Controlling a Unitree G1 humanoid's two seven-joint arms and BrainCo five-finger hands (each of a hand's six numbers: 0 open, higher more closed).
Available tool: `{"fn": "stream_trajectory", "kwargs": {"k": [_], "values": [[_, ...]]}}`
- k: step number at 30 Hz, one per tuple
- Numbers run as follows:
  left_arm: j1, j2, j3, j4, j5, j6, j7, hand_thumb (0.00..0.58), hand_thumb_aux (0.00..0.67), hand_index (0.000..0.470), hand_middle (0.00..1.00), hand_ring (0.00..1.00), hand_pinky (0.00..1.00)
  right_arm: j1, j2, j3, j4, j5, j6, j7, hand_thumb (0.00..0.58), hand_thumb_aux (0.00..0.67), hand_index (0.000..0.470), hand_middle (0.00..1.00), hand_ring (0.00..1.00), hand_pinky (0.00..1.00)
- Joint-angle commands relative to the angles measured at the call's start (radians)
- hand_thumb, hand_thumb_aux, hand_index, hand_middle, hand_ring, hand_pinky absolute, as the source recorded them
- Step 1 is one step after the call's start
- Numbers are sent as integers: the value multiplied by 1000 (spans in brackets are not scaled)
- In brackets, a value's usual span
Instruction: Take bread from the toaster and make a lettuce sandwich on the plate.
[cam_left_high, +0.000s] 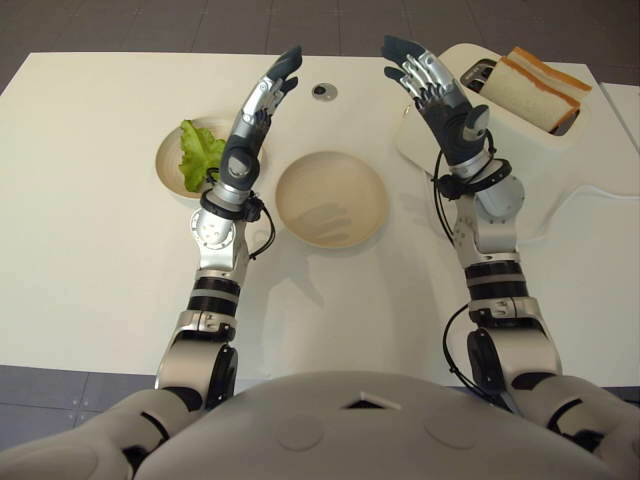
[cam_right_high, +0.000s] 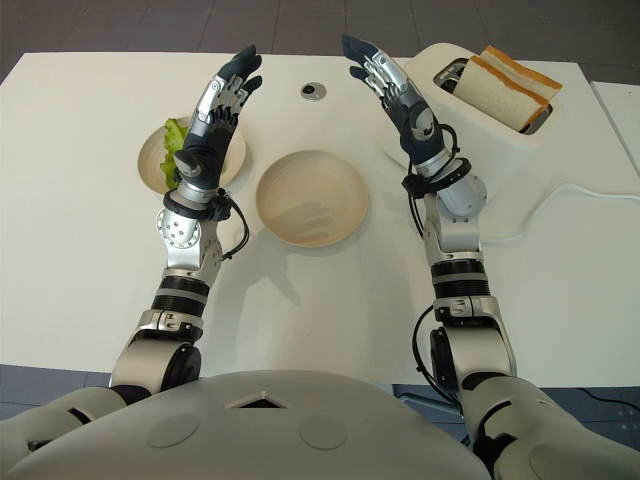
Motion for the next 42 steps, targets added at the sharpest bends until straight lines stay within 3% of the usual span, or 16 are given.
{"fn": "stream_trajectory", "kwargs": {"k": [1, 13, 19, 24, 31, 36, 40, 42], "values": [[4, 8, -8, 16, -12, -2, 7, 0, 0, 0, 0, 0, 0, 1, 3, -7, 9, -7, -6, -1, 0, 0, 0, 0, 0, 0], [11, 20, -12, 7, -50, 2, 3, 0, 0, 0, 0, 0, 0, -23, -26, -33, -11, -45, -33, -34, 0, 0, 0, 0, 0, 0], [5, 25, -16, 22, -36, -10, 6, 0, 0, 0, 0, 0, 0, -14, -237, -158, -116, -405, -50, -201, 0, 0, 0, 0, 0, 0], [1, 31, -16, 37, -32, -19, 10, 0, 0, 0, 0, 0, 0, 36, -408, -274, -107, -539, 62, -291, 0, 0, 0, 0, 0, 0], [10, 39, -27, 42, -33, -28, 8, 0, 0, 0, 0, 0, 0, 0, -555, -319, 208, -580, 236, -415, 0, 0, 0, 0, 0, 0], [10, 42, -28, 47, -33, -30, 11, 0, 0, 0, 0, 0, 0, -95, -588, -252, 530, -578, 215, -460, 0, 0, 0, 0, 0, 0], [17, 43, -31, 43, -31, -31, 12, 0, 0, 0, 0, 0, 0, -144, -584, -195, 646, -573, 160, -475, 0, 0, 0, 0, 0, 0], [18, 43, -31, 43, -31, -31, 13, 0, 0, 0, 0, 0, 0, -161, -578, -174, 667, -568, 136, -479, 66, 39, 28, 0, 0, 0]]}}
